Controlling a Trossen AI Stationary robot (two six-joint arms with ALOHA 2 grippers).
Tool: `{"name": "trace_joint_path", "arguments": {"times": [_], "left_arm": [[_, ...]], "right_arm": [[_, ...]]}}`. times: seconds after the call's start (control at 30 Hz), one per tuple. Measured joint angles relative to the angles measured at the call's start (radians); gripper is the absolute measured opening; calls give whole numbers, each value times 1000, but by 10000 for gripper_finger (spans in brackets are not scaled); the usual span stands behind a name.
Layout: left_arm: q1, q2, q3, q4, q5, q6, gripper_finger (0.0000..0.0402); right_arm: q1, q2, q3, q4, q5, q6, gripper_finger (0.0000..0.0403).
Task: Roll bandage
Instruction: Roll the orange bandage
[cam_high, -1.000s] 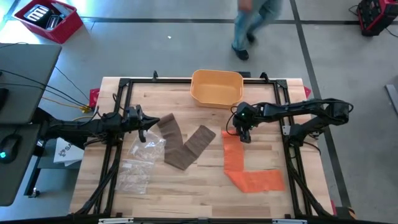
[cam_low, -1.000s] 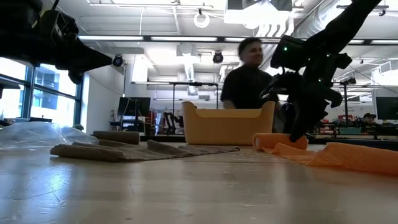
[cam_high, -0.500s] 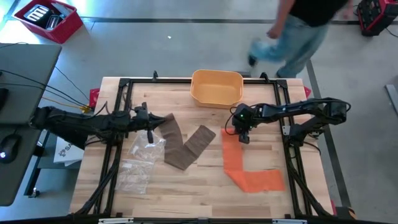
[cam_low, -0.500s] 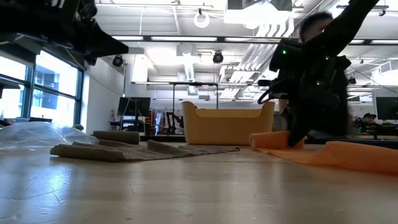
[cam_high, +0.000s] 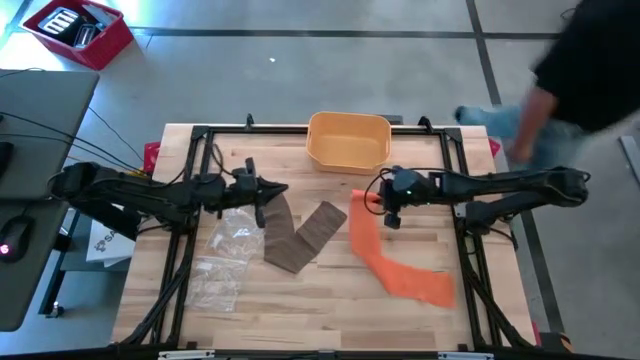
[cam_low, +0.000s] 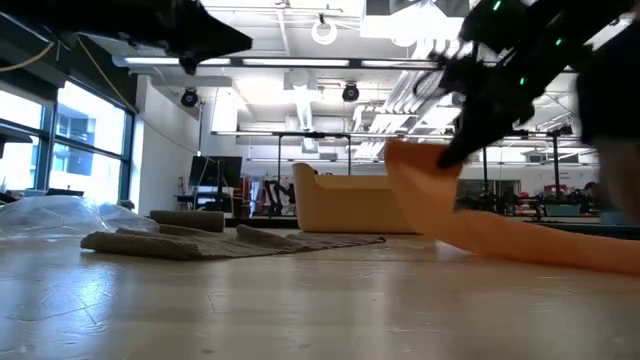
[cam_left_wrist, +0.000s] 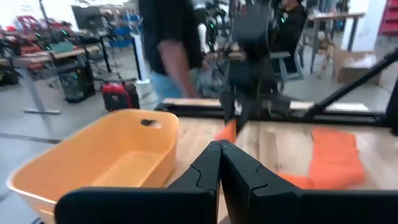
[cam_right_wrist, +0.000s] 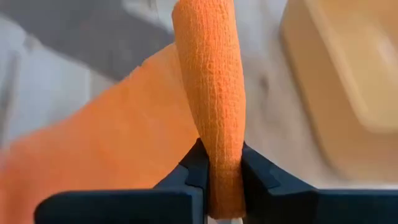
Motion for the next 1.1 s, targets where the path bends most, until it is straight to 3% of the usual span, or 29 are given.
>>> {"name": "trace_joint_path", "arguments": {"times": [0.07, 0.23, 0.37, 0.7, 1.1], "left_arm": [[17, 59, 17, 15, 33, -35, 21], [55, 203, 73, 107, 243, -67, 60], [60, 297, 130, 180, 314, -70, 95], [60, 531, 321, 171, 383, -50, 152], [60, 602, 402, 155, 395, -58, 157]], "right_arm": [[30, -36, 0, 26, 8, -38, 32], [97, -76, 0, 94, -29, -205, 43], [138, -74, 0, 161, -29, -280, 48], [178, -69, 0, 225, -19, -315, 46], [178, -66, 0, 234, -17, -349, 46]]}}
